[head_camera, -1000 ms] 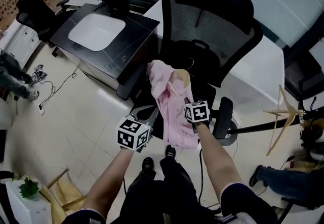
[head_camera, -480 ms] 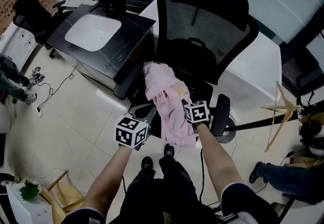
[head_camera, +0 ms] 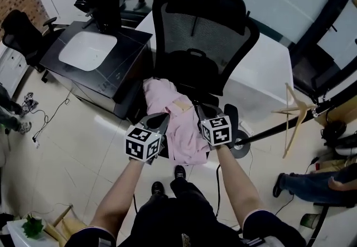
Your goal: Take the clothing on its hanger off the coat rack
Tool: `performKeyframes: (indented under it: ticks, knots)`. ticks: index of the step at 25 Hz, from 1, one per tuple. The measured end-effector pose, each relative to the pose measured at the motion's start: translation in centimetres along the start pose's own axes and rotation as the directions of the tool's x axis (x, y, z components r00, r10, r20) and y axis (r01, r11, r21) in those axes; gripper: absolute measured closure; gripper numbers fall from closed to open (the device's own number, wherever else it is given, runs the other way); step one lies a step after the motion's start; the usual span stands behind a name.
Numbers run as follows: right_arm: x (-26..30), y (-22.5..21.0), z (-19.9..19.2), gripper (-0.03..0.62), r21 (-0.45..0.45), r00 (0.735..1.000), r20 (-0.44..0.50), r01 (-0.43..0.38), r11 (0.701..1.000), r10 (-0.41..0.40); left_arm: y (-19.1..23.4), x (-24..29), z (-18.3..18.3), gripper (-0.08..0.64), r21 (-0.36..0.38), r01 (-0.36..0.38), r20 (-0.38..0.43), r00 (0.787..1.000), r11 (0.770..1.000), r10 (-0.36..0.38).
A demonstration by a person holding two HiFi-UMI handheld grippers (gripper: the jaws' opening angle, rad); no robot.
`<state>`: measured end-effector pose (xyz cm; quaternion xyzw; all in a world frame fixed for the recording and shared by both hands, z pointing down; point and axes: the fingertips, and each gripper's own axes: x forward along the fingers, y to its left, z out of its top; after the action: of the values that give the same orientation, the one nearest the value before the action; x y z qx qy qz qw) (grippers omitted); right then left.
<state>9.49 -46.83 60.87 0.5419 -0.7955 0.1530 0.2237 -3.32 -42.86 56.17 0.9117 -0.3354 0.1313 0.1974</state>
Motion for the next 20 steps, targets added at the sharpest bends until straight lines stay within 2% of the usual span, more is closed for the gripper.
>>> performKeyframes:
  ticks: [6, 12, 20]
  knots:
    - [-5.7, 1.2, 6.7, 0.591, -0.052, 0.985, 0.171, 0.002, 0.999, 0.007, -2.4, -0.1, 3.3, 0.548, 0.056, 0.049, 0.052, 0.997, 0.997, -0.052]
    - [-10.3, 2.5, 12.1, 0.591, -0.059, 0.946, 0.320, -0.033, 0.998, 0.050, -4.2, -1.1, 7.1, 0.548, 0.110, 0.086, 0.099, 0.990, 0.990, -0.097]
    - [-13.8, 4.5, 14.7, 0.591, -0.093, 0.924, 0.371, -0.062, 0.994, 0.092, -6.3, -3.3, 11.1, 0.548, 0.168, 0.123, 0.169, 0.974, 0.978, -0.152]
